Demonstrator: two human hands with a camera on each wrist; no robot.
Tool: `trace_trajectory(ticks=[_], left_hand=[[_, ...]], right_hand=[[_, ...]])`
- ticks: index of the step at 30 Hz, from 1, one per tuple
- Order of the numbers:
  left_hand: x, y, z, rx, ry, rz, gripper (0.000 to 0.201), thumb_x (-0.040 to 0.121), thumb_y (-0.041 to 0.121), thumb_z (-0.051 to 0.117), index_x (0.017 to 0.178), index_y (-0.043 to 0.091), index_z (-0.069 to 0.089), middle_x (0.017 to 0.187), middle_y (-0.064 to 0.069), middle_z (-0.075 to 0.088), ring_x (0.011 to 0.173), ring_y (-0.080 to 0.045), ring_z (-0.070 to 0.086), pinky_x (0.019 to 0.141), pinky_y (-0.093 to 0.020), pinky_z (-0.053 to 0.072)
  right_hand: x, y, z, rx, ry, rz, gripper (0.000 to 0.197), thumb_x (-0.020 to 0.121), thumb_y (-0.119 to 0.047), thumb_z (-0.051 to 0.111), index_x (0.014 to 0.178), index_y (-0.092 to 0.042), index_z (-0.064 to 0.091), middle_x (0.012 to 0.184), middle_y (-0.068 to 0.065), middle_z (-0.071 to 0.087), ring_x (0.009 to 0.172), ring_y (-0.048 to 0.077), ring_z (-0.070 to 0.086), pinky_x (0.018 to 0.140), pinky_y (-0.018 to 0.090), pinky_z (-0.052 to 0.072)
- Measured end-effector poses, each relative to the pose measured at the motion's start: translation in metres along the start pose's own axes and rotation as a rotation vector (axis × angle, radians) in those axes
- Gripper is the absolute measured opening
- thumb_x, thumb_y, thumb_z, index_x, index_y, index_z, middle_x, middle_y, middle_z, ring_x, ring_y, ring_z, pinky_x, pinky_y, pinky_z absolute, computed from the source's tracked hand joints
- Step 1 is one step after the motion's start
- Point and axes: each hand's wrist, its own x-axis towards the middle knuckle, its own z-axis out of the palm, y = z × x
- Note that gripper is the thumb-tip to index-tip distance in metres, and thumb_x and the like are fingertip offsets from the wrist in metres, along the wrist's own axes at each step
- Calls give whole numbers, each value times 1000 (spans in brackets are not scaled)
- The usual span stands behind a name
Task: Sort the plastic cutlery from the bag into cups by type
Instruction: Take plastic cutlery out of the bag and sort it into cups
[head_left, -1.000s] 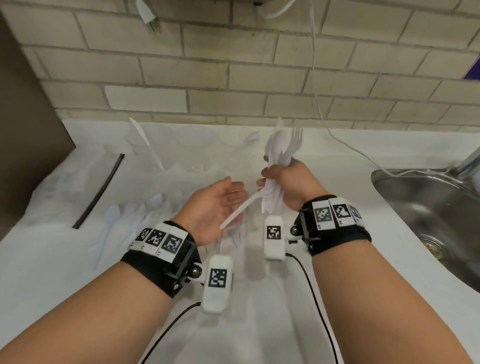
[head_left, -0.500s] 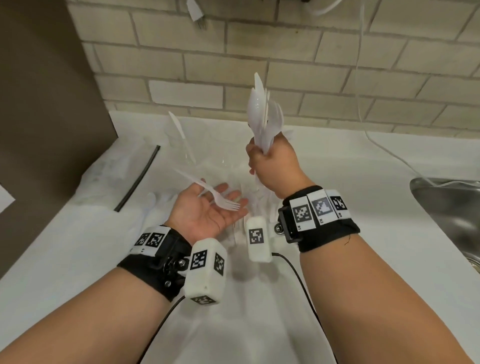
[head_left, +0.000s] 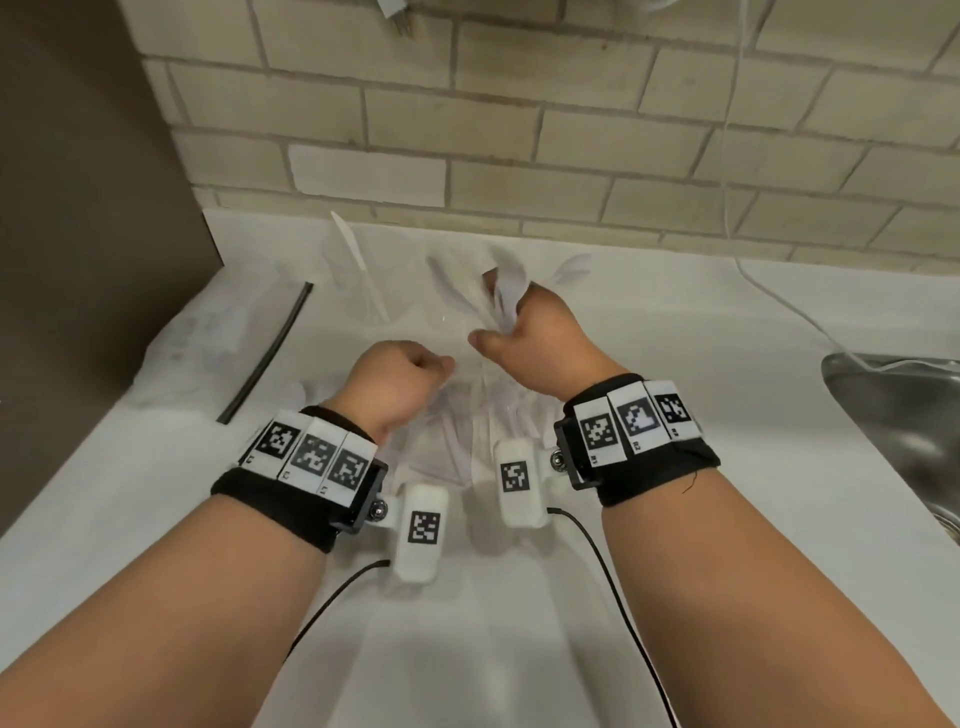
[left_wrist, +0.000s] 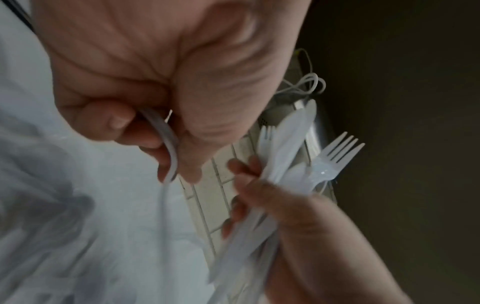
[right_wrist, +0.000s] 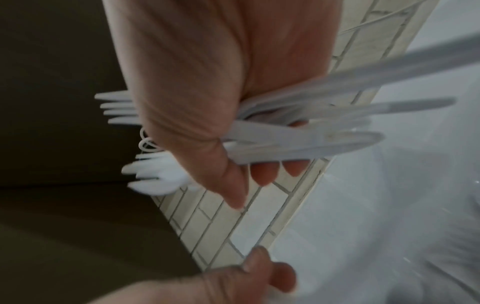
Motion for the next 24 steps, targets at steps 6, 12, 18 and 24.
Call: trace_trajectory(ticks=[6,12,18,24], left_hand=[[12,4,-7,-479,-15,15,10,84,17,66,93,13,67,79,-9,67,66,-17,55,57,-29,43],[17,-11,-12,-1145,-196,-364,55,94,57,38,113,11,62,107,-10,59,100,-26,55,96,-45,44],[18,-21,-6,-1201,-530,-539,64,94,58,36,117,1,54,130,-31,53,110,-45,58,93,-55,47],[30,-18,-15,-1088,-665,-599,60,95,53,36,128,5,50,127,-27,57,107,-47,59,97,-57,41]], right_hand=[[4,10,19,-120,-158,-14,44,83,-12,67,124,-9,52,101,-2,57,92,14,54,63,11,36],[19,-1,16,660,132,205,21,82,-11,70,101,-10,62,84,4,66,75,17,64,70,36,51],[33,-20,21,858,78,103,18,87,4,60,96,-12,59,75,3,63,73,22,65,74,31,53],[41,-26,35,859,172,67,22,84,4,65,104,-4,60,81,6,66,72,21,65,67,30,52]])
